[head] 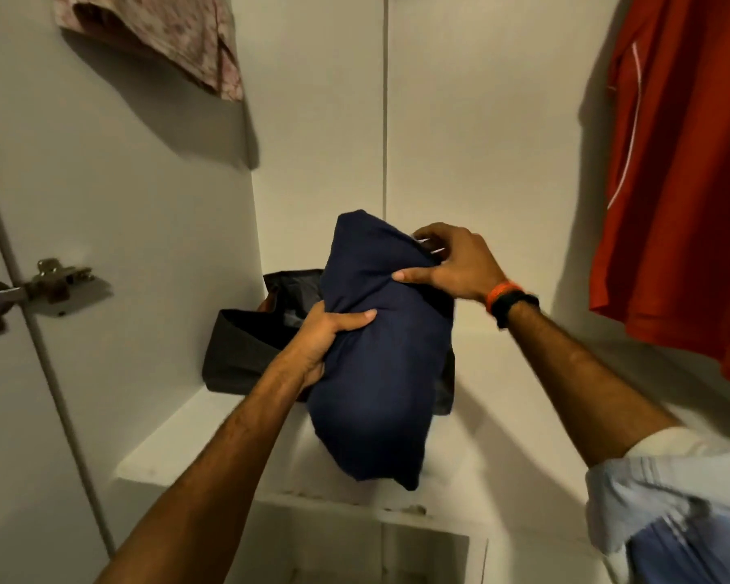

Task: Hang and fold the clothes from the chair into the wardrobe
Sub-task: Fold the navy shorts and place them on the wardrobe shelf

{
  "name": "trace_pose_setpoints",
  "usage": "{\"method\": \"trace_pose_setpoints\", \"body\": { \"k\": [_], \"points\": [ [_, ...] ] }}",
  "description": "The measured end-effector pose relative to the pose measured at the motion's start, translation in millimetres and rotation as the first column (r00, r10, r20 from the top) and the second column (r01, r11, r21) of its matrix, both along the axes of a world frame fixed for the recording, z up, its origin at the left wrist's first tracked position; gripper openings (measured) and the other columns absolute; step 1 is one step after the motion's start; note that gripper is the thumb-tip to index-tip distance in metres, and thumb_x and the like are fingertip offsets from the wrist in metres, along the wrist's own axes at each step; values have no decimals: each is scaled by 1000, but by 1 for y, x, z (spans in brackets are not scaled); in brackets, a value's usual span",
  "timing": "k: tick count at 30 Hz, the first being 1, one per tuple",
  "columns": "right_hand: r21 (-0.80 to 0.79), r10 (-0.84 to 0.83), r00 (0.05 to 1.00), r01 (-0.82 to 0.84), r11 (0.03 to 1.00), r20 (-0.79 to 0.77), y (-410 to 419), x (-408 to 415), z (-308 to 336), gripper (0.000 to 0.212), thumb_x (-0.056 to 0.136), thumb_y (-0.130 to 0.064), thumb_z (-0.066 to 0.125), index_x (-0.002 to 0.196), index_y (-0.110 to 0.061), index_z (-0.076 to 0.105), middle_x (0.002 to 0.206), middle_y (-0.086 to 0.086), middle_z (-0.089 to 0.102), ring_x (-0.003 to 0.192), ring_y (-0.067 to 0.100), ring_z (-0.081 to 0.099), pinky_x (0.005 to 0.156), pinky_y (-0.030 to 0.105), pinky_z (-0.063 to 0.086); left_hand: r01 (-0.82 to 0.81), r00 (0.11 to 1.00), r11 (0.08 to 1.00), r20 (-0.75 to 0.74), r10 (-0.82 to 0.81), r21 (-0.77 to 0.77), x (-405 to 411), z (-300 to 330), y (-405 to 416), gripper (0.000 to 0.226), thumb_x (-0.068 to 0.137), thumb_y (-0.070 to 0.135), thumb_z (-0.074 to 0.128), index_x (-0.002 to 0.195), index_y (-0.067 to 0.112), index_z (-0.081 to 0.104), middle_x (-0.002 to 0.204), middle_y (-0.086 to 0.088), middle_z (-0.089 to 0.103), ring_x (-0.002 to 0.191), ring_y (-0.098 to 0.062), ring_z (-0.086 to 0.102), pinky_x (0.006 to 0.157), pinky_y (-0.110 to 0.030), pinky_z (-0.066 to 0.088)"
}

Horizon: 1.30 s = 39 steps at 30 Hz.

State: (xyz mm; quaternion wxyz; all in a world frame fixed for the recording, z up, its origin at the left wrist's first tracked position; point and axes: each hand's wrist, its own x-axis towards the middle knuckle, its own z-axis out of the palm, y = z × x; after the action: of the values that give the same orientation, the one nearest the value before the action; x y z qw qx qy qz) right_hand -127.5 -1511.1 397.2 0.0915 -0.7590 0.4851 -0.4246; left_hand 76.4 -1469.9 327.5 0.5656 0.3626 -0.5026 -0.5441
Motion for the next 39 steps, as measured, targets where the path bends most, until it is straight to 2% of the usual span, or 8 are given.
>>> {"method": "trace_pose_setpoints", "body": {
  "k": [4, 7, 11, 13, 24, 30, 35, 39],
  "points": [
    [109, -157, 894, 122, 986, 419, -16, 13, -29, 89, 66, -61, 81, 135, -17, 47, 121, -3, 57, 110, 16, 57, 98, 33, 50, -28, 997, 1000, -74, 28, 10, 12, 16, -31, 49, 74, 6, 76, 121, 5, 64, 112, -11, 72, 104, -29, 69, 90, -40, 55],
    [346, -2, 759, -295, 891, 651, -31, 18, -33, 60, 76, -61, 74, 105, -10, 64, 94, -2, 70, 89, 16, 67, 79, 27, 56, -37, 985, 999, -166, 42, 36, 15, 26, -49, 43, 75, 11, 75, 116, 4, 67, 111, -12, 73, 101, -28, 70, 85, -37, 55],
    [364, 139, 507, -758, 542, 850, -45, 21, -38, 53, 90, -48, 65, 130, -12, 63, 127, 9, 67, 121, 25, 62, 107, 43, 45, -38, 961, 996, -271, 58, 78, 12, 34, -68, 38, 82, 15, 73, 118, 4, 68, 113, -12, 72, 106, -29, 68, 92, -39, 54],
    [332, 151, 464, -791, 515, 873, -54, 23, -39, 47, 93, -32, 65, 133, -8, 60, 129, 10, 66, 123, 25, 60, 109, 42, 43, -64, 961, 993, -263, 87, 96, 12, 38, -77, 38, 82, 17, 74, 118, 5, 68, 112, -12, 72, 106, -29, 68, 89, -39, 55],
    [367, 98, 534, -691, 623, 840, -116, 10, -26, 36, 88, -17, 71, 121, -3, 65, 117, 11, 71, 111, 27, 67, 101, 43, 51, -78, 994, 987, -70, 88, 139, 27, 34, -113, 72, 61, 16, 87, 127, 3, 61, 122, -12, 69, 113, -27, 66, 96, -41, 53],
    [386, 77, 546, -678, 625, 834, -143, 17, -13, 46, 86, -22, 73, 126, -2, 62, 120, 15, 69, 112, 30, 66, 97, 41, 53, -200, 978, 962, -15, 207, 185, 30, 49, -141, 61, 68, 12, 84, 125, 2, 62, 114, -13, 72, 103, -30, 70, 83, -41, 58],
    [379, 62, 498, -729, 570, 865, -160, 27, -10, 32, 93, -19, 64, 118, 1, 64, 102, 17, 72, 85, 27, 71, 72, 33, 60, -204, 978, 946, 17, 206, 250, 42, 48, -182, 59, 70, 9, 79, 125, 0, 62, 113, -16, 71, 101, -34, 70, 78, -41, 58],
    [404, 25, 509, -711, 576, 860, -179, 37, -14, 32, 90, -15, 65, 118, 1, 64, 110, 18, 69, 92, 28, 68, 90, 36, 56, -149, 988, 949, 70, 134, 278, 50, 47, -209, 36, 80, 5, 72, 115, -2, 66, 109, -16, 72, 101, -31, 69, 78, -39, 57]
  ]
}}
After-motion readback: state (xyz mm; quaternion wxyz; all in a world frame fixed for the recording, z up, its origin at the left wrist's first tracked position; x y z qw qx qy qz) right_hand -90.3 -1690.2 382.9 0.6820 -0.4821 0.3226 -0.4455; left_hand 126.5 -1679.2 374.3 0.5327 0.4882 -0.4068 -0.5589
